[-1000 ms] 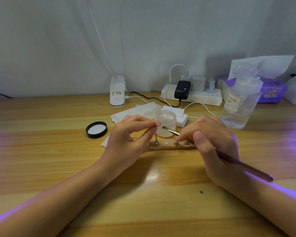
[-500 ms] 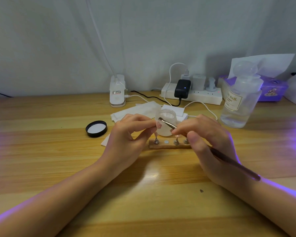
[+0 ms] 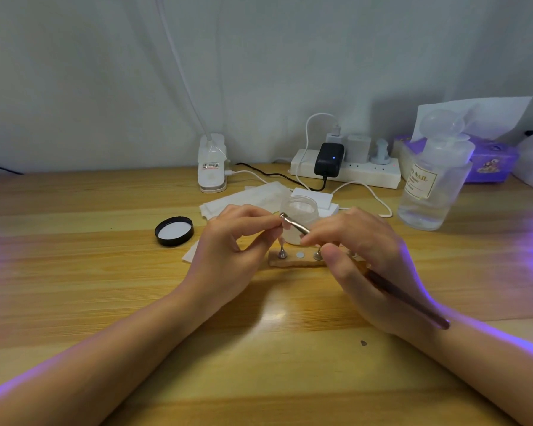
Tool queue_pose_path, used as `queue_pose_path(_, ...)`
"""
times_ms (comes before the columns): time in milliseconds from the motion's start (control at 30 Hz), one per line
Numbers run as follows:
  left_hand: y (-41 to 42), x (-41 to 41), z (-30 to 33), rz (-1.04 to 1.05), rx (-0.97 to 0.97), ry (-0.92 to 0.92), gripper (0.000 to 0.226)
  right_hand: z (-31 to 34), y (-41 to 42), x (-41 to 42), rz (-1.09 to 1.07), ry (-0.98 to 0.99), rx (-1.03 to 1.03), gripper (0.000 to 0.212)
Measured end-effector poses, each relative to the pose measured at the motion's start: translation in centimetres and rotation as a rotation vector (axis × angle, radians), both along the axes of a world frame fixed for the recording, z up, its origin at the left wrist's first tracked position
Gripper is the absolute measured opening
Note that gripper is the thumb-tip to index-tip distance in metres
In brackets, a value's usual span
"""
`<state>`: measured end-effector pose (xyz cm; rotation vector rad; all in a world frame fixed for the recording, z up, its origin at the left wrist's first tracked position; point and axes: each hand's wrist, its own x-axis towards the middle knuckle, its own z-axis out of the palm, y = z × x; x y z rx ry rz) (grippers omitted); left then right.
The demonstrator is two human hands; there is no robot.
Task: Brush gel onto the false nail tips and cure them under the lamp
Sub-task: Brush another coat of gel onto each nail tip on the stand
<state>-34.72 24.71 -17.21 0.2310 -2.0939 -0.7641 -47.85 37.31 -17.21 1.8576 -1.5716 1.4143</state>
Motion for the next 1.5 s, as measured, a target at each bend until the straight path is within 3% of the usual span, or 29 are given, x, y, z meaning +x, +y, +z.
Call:
queue_pose_path(200, 0.17, 0.22, 0.06, 0.0, 0.039, -0.011, 0.017, -0.15, 0.31, -0.42, 0.006, 0.008, -0.059, 0.05)
queue_pose_path(400, 0.23, 0.13, 0.17, 0.007, 0.044, -0.005, 0.024, 0.1, 0.0, -0.03, -0.007, 0.014, -0.005, 0.03)
queue_pose_path(600, 0.23, 0.18, 0.2, 0.003, 0.051, -0.008, 0.024, -0.01, 0.23, -0.32, -0.019, -0.004, -0.035, 0.039)
queue_pose_path(800, 0.35, 0.16, 0.3, 0.0, 0.052, 0.0, 0.024, 0.21, 0.0, 0.08, -0.018, 0.069, -0.008, 0.028)
queue_pose_path(1000, 0.31, 0.22, 0.24, -0.004, 0.061, -0.011, 0.024, -0.01, 0.23, -0.42, -0.049, 0.056, -0.033, 0.043)
queue_pose_path(1233, 0.23, 0.14, 0.27, 0.007, 0.026, 0.006, 0.026, 0.25, 0.12, 0.03, -0.043, 0.113, -0.016, 0.03)
queue_pose_path(1400, 0.25, 0.21, 0.23, -0.002, 0.047, -0.004, 0.023, 0.03, 0.18, -0.33, -0.068, 0.01, -0.035, 0.043)
queue_pose_path(1500, 0.24, 0.18, 0.24, -0.001, 0.043, -0.002, 0.022, 0.17, 0.2, -0.23, -0.056, 0.014, -0.056, 0.039)
